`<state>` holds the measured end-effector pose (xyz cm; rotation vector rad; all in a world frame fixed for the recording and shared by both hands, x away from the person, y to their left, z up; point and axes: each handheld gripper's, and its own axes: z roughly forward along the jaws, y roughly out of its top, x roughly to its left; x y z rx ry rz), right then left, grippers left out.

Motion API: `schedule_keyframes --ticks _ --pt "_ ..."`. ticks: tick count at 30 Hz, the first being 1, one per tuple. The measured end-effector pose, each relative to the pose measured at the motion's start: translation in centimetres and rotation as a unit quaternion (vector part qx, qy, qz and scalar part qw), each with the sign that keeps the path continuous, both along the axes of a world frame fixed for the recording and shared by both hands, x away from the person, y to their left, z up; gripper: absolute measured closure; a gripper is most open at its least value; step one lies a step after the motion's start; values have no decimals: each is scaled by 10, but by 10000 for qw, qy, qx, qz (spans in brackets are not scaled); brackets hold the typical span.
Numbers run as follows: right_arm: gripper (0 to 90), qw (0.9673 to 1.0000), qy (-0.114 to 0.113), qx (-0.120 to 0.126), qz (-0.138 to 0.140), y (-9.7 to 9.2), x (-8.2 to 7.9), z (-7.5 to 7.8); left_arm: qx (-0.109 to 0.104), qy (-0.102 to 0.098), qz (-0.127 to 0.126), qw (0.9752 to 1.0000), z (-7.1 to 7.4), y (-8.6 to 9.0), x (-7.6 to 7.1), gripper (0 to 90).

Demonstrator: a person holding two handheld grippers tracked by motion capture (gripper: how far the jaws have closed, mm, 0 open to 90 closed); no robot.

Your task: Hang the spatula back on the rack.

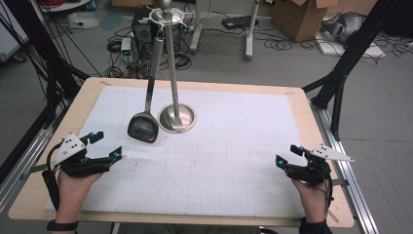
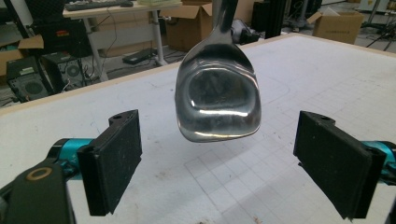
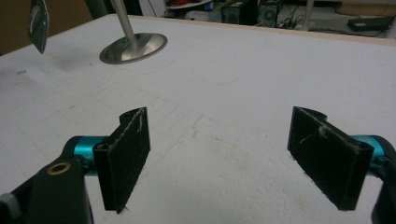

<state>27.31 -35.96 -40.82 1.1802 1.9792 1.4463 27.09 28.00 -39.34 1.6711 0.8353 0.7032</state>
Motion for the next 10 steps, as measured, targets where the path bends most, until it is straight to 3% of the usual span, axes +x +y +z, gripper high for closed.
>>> schedule_keyframes --ticks 10 --pt "196 10000 -19 25 21 0 -1 2 30 110 -49 9999 -4 -5 1 160"
